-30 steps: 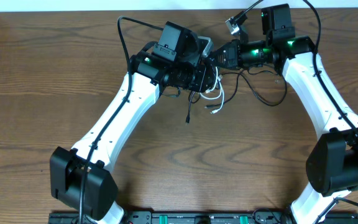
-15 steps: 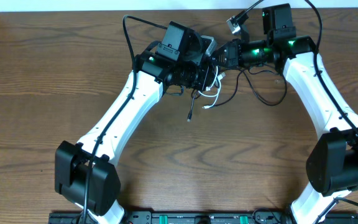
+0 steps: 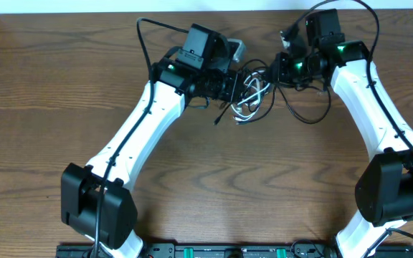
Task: Untangle cables
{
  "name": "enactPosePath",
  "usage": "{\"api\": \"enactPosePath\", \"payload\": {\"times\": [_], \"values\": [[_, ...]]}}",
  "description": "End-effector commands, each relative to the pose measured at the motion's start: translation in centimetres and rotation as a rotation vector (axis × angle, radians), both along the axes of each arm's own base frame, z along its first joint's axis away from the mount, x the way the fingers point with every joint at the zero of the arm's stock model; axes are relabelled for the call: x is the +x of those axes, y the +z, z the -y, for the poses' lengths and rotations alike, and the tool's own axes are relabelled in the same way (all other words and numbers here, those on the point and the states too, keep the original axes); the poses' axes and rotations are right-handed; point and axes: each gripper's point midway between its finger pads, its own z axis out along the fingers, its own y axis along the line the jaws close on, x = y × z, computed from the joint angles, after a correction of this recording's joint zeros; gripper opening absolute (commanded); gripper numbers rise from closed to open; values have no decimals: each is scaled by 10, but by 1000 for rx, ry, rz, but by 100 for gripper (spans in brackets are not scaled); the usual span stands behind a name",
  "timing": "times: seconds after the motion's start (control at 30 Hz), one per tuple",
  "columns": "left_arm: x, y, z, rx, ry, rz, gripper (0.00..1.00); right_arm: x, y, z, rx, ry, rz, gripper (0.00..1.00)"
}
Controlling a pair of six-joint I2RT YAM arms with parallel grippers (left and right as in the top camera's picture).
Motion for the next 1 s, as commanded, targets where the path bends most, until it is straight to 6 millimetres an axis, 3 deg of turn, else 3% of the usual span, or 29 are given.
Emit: {"api": "enactPosePath", "payload": {"times": [0.0,0.17,0.37,0.43,0.57,0.7,0.97], "values": [[2,40,-19,-38,59,76,7,11,-4,35,-172,-92,47,17],[1,62,-29,-62,84,117,7,11,-5,37,-179,-96,45,27],[-7,100,-44,-106,122,190,7,6,-11,43,-223,-99,23,23],[-12,112,-46,-123,130,209,7,0,5,7,-57,115,98,26],[-12,115,-49,-134,151,202,8,-12,39,-33,213,284,161,31],[-5,111,-58,-109,235,188,7,-21,61,-46,367,357,182,33],[-7,107,-57,-112,247,151,8,-32,93,-54,561,441,210,33]]}}
